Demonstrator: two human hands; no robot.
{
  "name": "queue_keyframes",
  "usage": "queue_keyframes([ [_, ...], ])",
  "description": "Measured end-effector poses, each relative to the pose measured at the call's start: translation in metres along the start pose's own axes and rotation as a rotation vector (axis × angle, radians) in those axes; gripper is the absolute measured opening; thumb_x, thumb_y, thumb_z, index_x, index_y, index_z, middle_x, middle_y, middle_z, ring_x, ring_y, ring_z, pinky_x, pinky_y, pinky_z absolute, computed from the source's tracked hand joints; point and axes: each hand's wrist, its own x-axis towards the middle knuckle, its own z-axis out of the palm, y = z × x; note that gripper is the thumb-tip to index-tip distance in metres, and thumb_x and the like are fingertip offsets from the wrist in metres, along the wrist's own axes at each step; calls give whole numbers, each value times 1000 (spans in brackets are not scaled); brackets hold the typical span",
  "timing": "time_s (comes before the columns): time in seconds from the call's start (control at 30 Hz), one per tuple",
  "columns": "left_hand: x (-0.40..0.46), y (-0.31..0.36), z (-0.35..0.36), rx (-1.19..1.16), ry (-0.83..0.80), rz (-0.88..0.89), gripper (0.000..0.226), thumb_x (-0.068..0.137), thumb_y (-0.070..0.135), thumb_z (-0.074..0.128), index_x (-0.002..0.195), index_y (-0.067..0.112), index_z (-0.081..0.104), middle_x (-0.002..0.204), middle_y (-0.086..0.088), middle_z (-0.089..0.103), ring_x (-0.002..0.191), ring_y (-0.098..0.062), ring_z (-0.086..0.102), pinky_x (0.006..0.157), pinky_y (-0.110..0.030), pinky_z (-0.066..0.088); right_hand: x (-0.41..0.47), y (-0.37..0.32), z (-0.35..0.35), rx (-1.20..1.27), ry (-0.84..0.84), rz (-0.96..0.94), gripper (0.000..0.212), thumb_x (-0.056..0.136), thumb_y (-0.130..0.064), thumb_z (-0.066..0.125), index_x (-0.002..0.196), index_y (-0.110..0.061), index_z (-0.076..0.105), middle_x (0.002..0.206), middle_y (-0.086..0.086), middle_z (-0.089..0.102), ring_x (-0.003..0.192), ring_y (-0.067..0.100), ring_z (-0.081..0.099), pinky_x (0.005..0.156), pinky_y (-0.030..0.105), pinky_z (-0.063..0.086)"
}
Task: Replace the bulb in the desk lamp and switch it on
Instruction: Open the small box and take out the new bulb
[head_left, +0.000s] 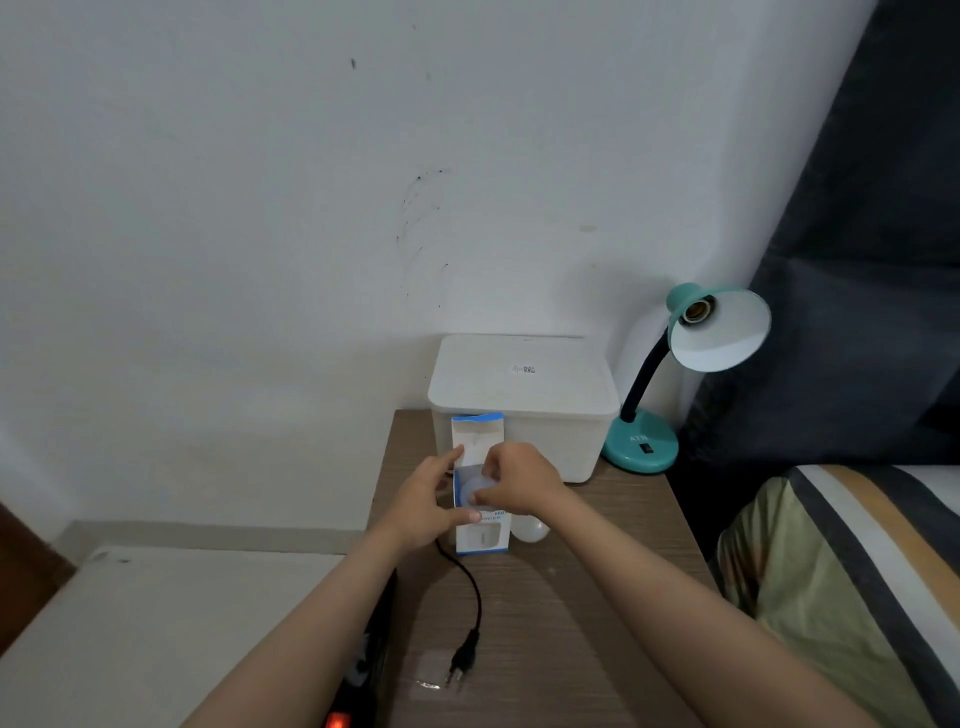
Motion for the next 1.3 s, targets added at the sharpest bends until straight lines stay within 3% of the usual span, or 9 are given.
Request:
queue_keyframes([
  [0.17, -1, 2, 0, 20, 0, -3, 92, 69, 22, 80, 143, 27, 26, 124, 13, 38, 119, -13, 41, 101, -37, 43, -8, 3, -3, 194, 153, 43, 46, 63, -38, 77, 98, -13, 62, 92, 0, 64, 83, 15, 60, 69, 30, 53],
  [0.37, -3, 5, 1, 48, 19, -9, 91, 70, 24, 79, 144, 28, 25, 135, 5, 40, 120, -13, 43, 97, -31, 42, -15, 8, -20, 623, 340, 79, 42, 65, -21, 76, 100, -20, 53, 100, 0, 55, 89, 13, 54, 72, 22, 46],
  [0.57, -9, 8, 5, 23, 80, -20, 86, 72, 22, 78, 143, 27, 28, 144, 2, 40, 127, -17, 43, 93, -28, 43, -22, 3, -35, 923, 383, 35, 19, 77, -14, 47, 91, -21, 59, 94, 8, 65, 85, 16, 57, 68, 23, 44],
  [0.63, -14, 10, 8, 4, 115, -11, 81, 74, 20, 76, 141, 25, 31, 140, 3, 46, 125, -15, 46, 88, -23, 44, -23, 4, -32, 840, 380, 54, 15, 76, -19, 47, 83, -25, 58, 88, 17, 67, 74, 22, 59, 65, 28, 46],
  [0.7, -18, 13, 12, 5, 159, 7, 76, 74, 19, 76, 138, 23, 35, 135, 4, 51, 122, -14, 48, 85, -19, 43, -24, 6, -28, 646, 380, 83, 6, 82, -34, 56, 86, -29, 57, 79, 9, 68, 70, 21, 64, 64, 31, 50],
  [0.77, -21, 15, 15, 20, 214, 35, 69, 74, 18, 76, 134, 21, 41, 130, 4, 55, 119, -12, 50, 79, -11, 39, -26, 8, -23, 473, 363, 93, 22, 81, -47, 60, 98, -33, 57, 74, -1, 66, 67, 11, 63, 61, 29, 52],
  [0.87, -24, 15, 19, 7, 281, 45, 68, 74, 13, 76, 133, 14, 41, 129, -2, 57, 113, -7, 51, 86, -13, 41, -29, 10, -16, 310, 357, 55, 29, 82, -41, 62, 110, -32, 61, 76, -5, 66, 76, 10, 60, 59, 24, 46],
  [0.97, -25, 14, 22, -18, 305, 37, 70, 73, 10, 76, 133, 11, 41, 129, -4, 56, 110, -4, 49, 94, -19, 41, -29, 14, -6, 175, 341, 40, 23, 81, -41, 61, 100, -32, 68, 87, -7, 70, 97, 12, 52, 65, 26, 43],
  [1.3, -25, 7, 27, 43, 362, 59, 34, 71, 12, 78, 102, 13, 63, 102, 1, 65, 101, -15, 61, 73, -8, 42, -41, 14, 8, -52, 265, -52, 19, 80, -39, 65, 93, -28, 74, 101, -3, 62, 100, 16, 47, 75, 28, 44],
])
